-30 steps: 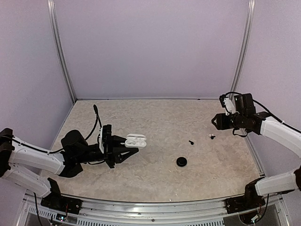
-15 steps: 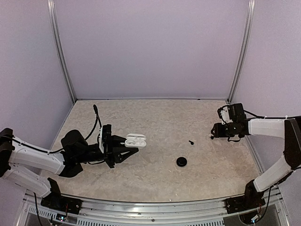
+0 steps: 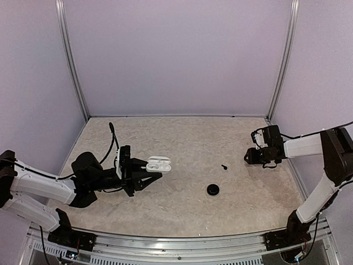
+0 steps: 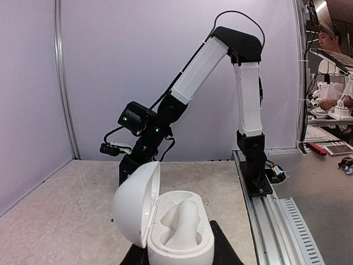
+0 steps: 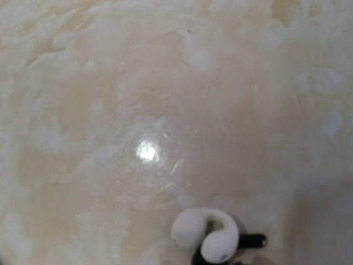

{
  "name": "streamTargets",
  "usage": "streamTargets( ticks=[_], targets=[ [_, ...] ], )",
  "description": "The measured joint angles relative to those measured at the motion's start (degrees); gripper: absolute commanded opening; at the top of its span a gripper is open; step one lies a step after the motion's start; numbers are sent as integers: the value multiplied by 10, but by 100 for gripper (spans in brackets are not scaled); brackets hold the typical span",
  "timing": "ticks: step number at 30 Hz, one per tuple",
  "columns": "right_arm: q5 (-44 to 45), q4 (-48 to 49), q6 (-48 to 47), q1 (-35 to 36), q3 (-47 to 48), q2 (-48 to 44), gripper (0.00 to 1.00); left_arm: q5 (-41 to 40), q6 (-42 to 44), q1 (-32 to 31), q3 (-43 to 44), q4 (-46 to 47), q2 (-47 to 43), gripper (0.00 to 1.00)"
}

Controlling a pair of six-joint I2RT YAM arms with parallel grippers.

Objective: Insert the wireless bluetooth earbuds into the charging case
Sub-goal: Move the right earbud to the corner of the board.

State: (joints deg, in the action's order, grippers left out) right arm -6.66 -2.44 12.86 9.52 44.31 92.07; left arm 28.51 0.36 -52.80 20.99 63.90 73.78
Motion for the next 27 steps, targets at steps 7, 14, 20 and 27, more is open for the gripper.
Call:
streamTargets(
  ticks=[7,14,20,27],
  targets=[
    [0,10,-5,0,12,20,44,0,0,0,0,0,0,1],
    [-1,19,-12,-3,38,58,41,1,0,2,0,0,0,1],
    [-19,20,-13,-5,38,68,36,1,0,4,0,0,0,1],
    [-50,26,-18,-5,41,80,36,2,0,4,0,0,0,1]
  ],
)
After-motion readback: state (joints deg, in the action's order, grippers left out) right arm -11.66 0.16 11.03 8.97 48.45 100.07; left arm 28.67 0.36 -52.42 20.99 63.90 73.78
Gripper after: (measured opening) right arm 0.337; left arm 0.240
